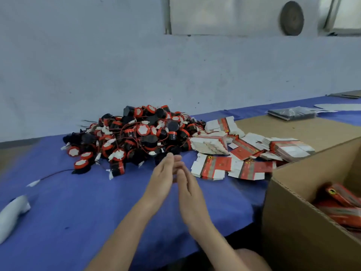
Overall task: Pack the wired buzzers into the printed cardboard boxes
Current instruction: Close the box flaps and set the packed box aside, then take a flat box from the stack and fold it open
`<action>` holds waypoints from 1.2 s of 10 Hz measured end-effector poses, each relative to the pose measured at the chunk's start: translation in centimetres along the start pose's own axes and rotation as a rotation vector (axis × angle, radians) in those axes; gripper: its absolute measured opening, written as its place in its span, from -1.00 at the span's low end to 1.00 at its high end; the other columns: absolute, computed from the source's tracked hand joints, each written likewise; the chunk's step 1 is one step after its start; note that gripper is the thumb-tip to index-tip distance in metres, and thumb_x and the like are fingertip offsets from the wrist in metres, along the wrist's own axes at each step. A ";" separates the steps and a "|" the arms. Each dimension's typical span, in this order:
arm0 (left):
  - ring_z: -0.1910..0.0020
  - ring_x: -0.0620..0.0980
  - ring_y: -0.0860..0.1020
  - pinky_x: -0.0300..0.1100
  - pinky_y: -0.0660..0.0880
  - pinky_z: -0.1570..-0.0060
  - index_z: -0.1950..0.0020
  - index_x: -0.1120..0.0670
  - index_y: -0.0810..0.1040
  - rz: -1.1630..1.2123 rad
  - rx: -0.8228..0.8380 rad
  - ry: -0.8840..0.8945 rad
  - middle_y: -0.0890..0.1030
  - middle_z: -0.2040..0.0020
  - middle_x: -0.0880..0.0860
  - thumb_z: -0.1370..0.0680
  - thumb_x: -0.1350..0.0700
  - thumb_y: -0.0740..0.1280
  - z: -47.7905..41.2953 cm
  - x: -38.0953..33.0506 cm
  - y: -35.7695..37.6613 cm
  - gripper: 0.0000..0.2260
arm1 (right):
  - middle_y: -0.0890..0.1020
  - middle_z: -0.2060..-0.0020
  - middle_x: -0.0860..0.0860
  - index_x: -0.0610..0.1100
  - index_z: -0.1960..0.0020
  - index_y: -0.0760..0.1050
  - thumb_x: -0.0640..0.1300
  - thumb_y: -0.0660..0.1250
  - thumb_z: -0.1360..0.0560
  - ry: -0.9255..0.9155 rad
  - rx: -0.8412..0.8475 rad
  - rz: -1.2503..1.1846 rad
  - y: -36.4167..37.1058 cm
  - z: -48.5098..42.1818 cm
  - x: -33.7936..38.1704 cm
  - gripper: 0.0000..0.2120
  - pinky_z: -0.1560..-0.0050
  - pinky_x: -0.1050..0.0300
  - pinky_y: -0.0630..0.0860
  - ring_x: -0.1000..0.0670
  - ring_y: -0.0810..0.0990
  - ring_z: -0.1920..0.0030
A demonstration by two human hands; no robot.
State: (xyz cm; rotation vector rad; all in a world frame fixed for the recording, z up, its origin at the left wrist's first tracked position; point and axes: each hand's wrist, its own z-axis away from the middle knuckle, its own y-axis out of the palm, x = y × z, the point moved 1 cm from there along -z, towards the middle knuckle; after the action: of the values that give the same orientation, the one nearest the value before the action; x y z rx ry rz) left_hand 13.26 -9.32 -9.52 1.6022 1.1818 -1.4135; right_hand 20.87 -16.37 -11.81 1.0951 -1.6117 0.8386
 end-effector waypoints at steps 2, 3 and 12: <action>0.14 -0.12 0.65 -0.21 0.54 0.15 -0.13 -0.09 0.55 -0.208 -0.256 -0.110 0.66 0.00 -0.02 -0.71 -0.08 0.05 -2.2 8.3 -7.5 -0.72 | 0.49 -0.40 -0.06 -0.08 -0.54 0.32 -0.10 0.14 -0.70 0.012 0.284 0.497 3.1 -5.6 -5.5 -0.59 -0.36 0.07 0.38 -0.08 0.45 -0.37; 0.26 -0.16 0.62 -0.13 0.58 0.22 -0.09 -0.20 0.54 -0.343 -0.279 -0.133 0.67 0.08 -0.11 -0.70 -0.11 0.08 -2.9 10.6 -8.9 -0.77 | 0.47 -0.42 0.00 -0.03 -0.52 0.34 -0.06 0.12 -0.70 -0.070 0.311 0.640 3.4 -7.9 -7.5 -0.60 -0.36 0.06 0.38 -0.06 0.42 -0.39; 0.06 -0.11 0.59 0.10 0.57 0.02 -0.15 -0.13 0.46 -0.797 -0.171 -0.065 0.63 0.13 -0.08 -0.62 -0.23 -0.04 -2.7 10.8 -10.1 -0.64 | 0.48 -0.33 0.00 0.02 -0.40 0.40 0.08 -0.01 -0.72 0.085 0.043 1.324 -4.9 -11.4 -9.5 -0.64 -0.24 -0.04 0.33 -0.15 0.44 -0.30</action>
State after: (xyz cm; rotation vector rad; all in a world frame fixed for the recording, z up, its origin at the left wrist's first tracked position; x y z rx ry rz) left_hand 4.79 -1.24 -18.94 0.9772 1.9618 -1.7439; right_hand 30.42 -5.41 -17.62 -0.1583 -2.1730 1.6945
